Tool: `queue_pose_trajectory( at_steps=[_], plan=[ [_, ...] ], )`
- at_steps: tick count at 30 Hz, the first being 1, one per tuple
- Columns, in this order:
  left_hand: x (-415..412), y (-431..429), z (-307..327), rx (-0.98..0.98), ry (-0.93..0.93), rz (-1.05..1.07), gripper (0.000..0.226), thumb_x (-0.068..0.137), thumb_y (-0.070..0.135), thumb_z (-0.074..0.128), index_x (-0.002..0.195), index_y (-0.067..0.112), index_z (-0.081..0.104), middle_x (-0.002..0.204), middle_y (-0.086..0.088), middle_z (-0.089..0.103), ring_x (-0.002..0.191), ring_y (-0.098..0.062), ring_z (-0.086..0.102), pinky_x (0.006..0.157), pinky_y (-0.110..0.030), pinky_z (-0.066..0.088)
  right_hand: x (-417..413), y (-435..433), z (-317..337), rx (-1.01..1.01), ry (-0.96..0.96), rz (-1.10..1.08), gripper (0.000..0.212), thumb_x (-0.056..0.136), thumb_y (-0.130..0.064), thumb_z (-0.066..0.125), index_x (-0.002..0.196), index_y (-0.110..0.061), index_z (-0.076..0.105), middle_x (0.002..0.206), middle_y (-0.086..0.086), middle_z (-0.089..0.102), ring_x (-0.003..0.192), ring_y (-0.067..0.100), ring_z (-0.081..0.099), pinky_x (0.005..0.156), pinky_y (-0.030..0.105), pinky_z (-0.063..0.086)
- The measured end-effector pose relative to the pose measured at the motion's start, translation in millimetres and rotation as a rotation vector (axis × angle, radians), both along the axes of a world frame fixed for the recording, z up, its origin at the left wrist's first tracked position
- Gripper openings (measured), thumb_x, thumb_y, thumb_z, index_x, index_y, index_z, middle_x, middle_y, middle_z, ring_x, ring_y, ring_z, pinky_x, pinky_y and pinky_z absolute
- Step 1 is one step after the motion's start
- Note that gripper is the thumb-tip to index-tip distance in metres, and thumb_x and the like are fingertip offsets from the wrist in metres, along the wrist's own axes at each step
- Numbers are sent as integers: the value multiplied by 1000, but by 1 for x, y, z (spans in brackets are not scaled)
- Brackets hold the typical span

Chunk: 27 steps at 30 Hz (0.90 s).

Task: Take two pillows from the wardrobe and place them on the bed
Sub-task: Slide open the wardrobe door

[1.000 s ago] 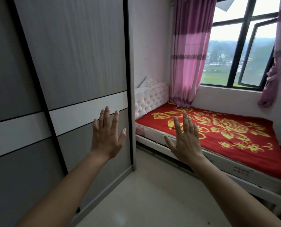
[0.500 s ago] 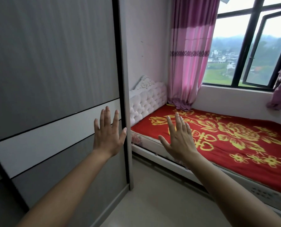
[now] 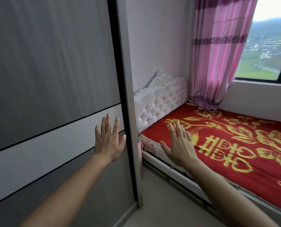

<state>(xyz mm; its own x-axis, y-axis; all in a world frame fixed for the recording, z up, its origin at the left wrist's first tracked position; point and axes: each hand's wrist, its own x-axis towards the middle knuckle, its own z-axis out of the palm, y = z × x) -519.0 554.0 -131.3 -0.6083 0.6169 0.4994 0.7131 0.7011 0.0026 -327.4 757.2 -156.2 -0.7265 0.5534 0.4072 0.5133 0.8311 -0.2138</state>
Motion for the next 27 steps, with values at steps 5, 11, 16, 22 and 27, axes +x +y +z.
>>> queue_pose_trajectory(
  at_steps=[5,11,16,22,27],
  plan=[
    [-70,49,-12,-84,-4,147,76,94,55,28,154,19,1,160,-16,-15,147,-30,-13,118,-56,6,-91,64,-18,-163,-17,137,87,90,-71,20,156,-18,0,164,15,2,151,30,9,121,48,17],
    [-125,57,-41,-172,123,271,80,92,58,31,154,18,2,159,-22,-12,147,-35,-14,115,-63,4,-192,78,-37,-405,-36,374,78,97,-49,44,156,-14,7,162,11,15,150,26,15,119,43,20],
    [-189,46,-54,-162,252,298,82,89,56,45,154,21,8,160,-21,-10,148,-34,-9,116,-62,1,-259,72,-53,-474,-95,550,68,98,-30,47,155,-14,14,156,8,33,145,20,29,121,39,21],
    [-249,29,-90,-89,381,260,74,92,57,31,155,24,10,162,-15,-7,149,-29,-5,117,-57,-7,-326,52,-72,-510,13,477,69,99,-31,46,155,-10,12,162,7,17,150,20,15,123,40,17],
    [-272,22,-106,-83,580,232,69,94,58,38,153,27,21,162,-12,-4,150,-26,-3,118,-54,-6,-377,35,-90,-731,105,309,76,99,-24,45,155,-7,-3,165,9,3,151,20,1,118,28,7]
  ],
)
